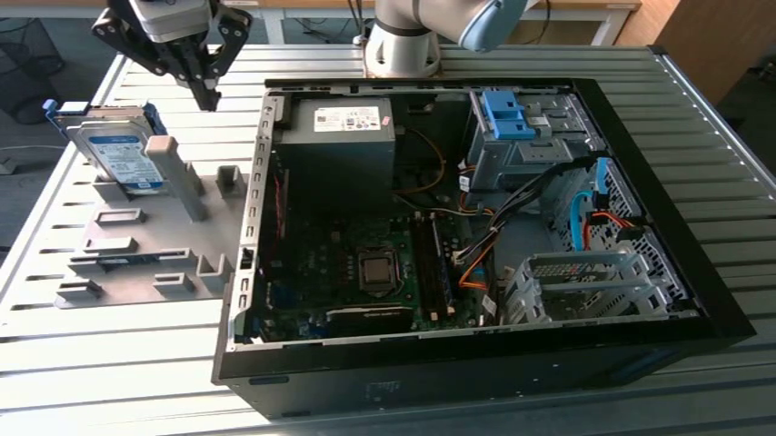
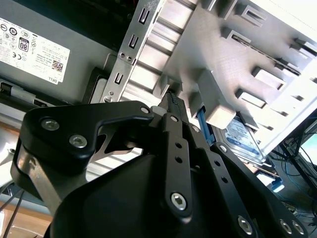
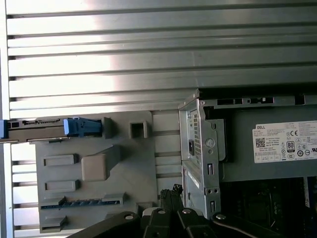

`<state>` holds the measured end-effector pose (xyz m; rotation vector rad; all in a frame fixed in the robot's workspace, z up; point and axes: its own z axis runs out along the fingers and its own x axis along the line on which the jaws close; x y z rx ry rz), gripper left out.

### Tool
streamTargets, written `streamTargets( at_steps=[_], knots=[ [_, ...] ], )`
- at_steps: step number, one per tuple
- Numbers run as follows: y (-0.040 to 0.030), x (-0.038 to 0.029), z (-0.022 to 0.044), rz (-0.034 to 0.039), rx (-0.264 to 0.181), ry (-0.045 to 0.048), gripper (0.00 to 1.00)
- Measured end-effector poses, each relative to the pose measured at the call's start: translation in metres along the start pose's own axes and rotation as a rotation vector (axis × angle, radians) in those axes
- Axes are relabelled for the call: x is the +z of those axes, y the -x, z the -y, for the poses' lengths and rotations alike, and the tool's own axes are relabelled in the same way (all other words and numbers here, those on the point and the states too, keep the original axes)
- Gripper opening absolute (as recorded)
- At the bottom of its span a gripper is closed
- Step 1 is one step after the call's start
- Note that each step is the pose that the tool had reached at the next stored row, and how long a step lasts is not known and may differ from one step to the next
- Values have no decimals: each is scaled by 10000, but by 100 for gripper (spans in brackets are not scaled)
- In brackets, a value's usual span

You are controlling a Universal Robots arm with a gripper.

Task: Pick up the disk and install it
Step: 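Reach for the disk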

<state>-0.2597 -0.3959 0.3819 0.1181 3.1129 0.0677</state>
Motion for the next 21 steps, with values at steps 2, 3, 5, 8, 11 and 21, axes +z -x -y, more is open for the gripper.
streamTargets(
  at_steps=[2,3,5,8,11,21],
  knots=[
    [-7,1,-1,0,0,0,11],
    [-11,1,-1,0,0,-1,11],
    [-18,3,-5,0,0,-1,11],
    [-25,6,-25,0,0,-1,11],
    [-36,10,-43,1,0,1,11],
    [-144,20,-84,0,0,0,11]
  ],
)
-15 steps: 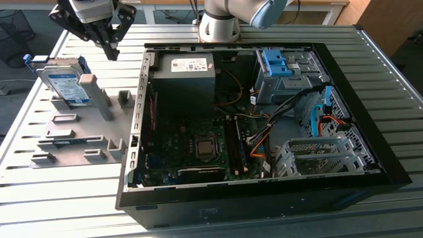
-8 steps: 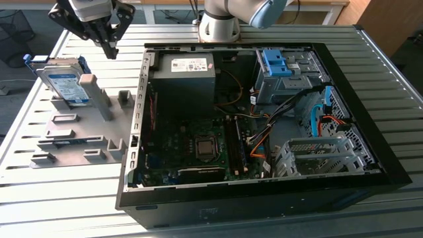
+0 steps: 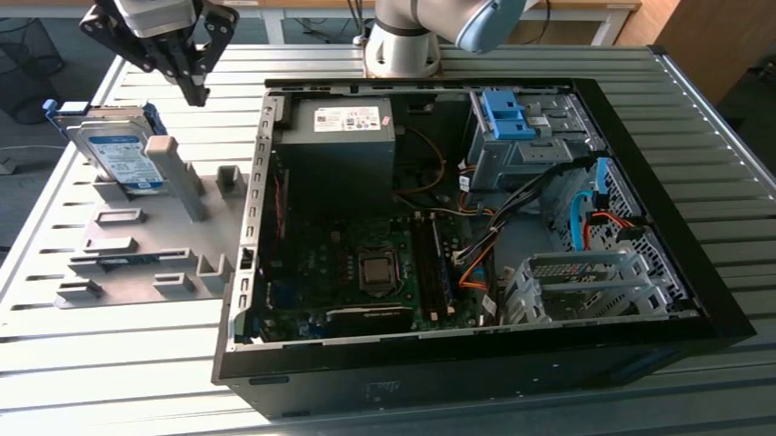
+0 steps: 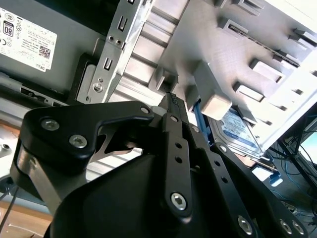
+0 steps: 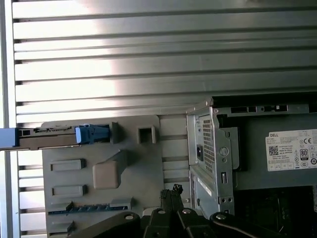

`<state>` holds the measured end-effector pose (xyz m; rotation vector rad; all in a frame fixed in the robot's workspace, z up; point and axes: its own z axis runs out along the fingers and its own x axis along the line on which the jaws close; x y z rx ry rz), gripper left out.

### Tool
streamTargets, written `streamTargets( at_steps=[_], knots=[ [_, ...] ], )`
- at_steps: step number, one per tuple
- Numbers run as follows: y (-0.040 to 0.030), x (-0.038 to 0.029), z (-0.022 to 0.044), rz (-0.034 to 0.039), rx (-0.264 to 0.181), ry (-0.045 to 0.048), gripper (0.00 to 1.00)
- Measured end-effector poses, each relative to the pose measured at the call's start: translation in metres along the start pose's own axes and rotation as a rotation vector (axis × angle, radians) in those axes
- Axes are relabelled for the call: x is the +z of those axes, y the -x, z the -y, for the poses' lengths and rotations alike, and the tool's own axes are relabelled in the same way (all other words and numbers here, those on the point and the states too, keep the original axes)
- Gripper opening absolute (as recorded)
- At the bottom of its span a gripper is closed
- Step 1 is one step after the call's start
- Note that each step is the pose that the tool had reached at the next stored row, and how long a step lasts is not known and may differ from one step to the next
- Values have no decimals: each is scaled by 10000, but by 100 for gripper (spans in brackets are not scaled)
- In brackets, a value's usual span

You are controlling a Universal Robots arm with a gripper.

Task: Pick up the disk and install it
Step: 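Reach for the disk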

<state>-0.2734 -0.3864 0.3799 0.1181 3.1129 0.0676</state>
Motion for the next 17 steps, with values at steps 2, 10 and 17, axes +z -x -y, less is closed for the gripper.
streamTargets(
  at_steps=[2,10,17],
  knots=[
    [-21,1,-4,0,0,0,11],
    [-90,4,-5,0,-2,1,11],
    [-92,4,-5,0,-1,0,11]
  ],
)
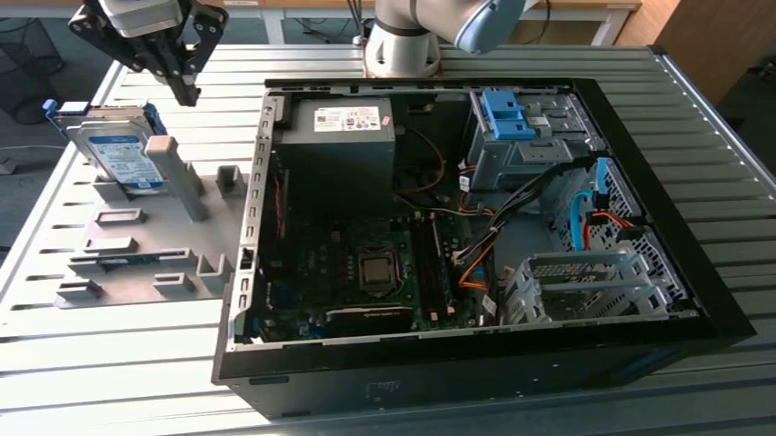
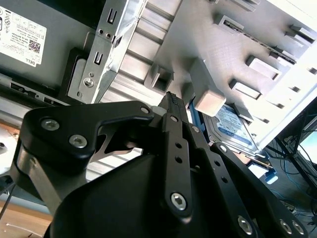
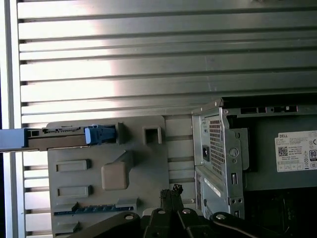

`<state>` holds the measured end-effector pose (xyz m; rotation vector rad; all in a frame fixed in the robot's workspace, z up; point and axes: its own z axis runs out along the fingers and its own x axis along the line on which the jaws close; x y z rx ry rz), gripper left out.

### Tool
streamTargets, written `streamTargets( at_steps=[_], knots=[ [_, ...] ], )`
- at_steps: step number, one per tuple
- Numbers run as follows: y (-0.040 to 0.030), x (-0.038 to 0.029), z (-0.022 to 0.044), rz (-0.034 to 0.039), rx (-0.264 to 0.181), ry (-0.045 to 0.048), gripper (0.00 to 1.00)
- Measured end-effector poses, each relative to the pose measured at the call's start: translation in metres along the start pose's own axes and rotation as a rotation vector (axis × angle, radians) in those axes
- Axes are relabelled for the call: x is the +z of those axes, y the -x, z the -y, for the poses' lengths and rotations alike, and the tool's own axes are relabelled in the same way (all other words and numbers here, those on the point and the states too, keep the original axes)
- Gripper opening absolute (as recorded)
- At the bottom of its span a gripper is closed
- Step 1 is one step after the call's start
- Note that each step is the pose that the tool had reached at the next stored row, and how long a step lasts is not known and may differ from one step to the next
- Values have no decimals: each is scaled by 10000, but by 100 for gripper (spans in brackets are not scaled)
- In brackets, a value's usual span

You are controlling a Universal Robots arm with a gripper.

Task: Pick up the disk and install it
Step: 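Reach for the disk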

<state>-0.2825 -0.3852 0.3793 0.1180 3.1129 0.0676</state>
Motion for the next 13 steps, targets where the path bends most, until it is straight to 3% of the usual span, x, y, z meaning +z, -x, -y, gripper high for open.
streamTargets(
  at_steps=[5,13],
  knots=[
    [-11,0,1,0,1,0,11],
    [-85,-1,2,0,0,0,11]
  ],
)
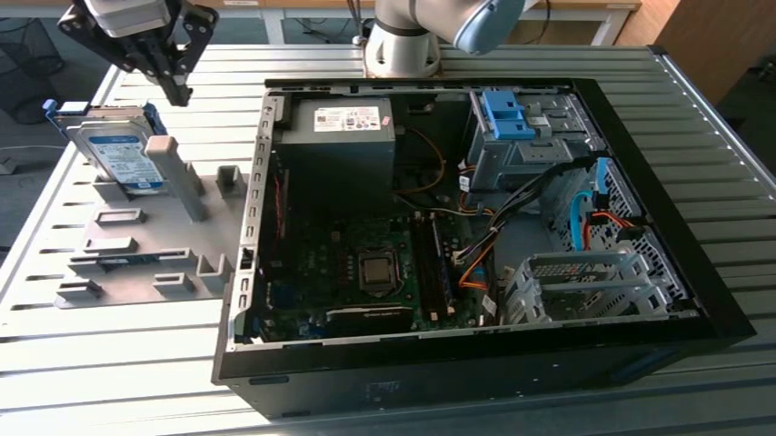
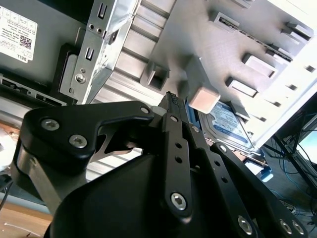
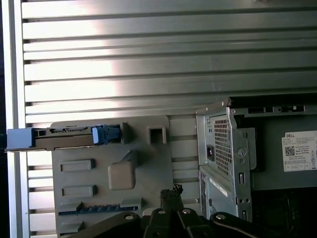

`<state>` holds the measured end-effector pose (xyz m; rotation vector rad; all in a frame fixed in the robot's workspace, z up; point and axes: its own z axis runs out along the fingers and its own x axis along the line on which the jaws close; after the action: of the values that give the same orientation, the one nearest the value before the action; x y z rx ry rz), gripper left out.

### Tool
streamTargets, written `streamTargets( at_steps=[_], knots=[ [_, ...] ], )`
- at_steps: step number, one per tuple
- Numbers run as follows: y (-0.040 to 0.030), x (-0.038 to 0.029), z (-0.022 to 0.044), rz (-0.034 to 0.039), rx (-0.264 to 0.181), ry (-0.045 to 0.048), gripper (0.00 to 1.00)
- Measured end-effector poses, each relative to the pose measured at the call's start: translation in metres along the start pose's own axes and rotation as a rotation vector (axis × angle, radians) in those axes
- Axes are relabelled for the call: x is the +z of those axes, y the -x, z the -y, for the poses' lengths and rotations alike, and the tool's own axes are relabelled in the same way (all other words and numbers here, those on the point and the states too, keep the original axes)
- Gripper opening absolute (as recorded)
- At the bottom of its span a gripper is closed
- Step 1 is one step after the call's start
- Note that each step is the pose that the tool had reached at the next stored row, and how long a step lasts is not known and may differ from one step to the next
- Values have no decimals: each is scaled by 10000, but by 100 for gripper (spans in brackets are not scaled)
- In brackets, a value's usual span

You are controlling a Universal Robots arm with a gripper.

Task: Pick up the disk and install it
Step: 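Reach for the disk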

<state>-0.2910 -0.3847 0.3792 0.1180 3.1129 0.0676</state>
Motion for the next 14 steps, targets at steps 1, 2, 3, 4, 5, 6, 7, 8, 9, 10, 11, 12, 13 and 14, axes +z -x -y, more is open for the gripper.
streamTargets(
  at_steps=[1,2,3,4,5,6,7,8,9,10,11,12,13,14],
  knots=[
    [-9,0,-2,0,0,0,11],
    [-18,0,-5,0,0,0,11],
    [-27,0,-7,0,0,0,11],
    [-38,0,-9,0,1,0,11],
    [-52,0,-10,0,0,0,11],
    [-68,0,-10,0,0,0,11],
    [-85,0,-11,1,1,1,11],
    [-104,0,-11,0,0,0,11],
    [-118,0,-11,0,0,0,11],
    [-128,0,-11,0,0,0,11],
    [-130,0,-11,1,0,1,11],
    [-130,0,-11,0,-1,1,11],
    [-132,0,-11,0,0,0,11],
    [-133,0,-11,0,0,0,11]
  ],
)
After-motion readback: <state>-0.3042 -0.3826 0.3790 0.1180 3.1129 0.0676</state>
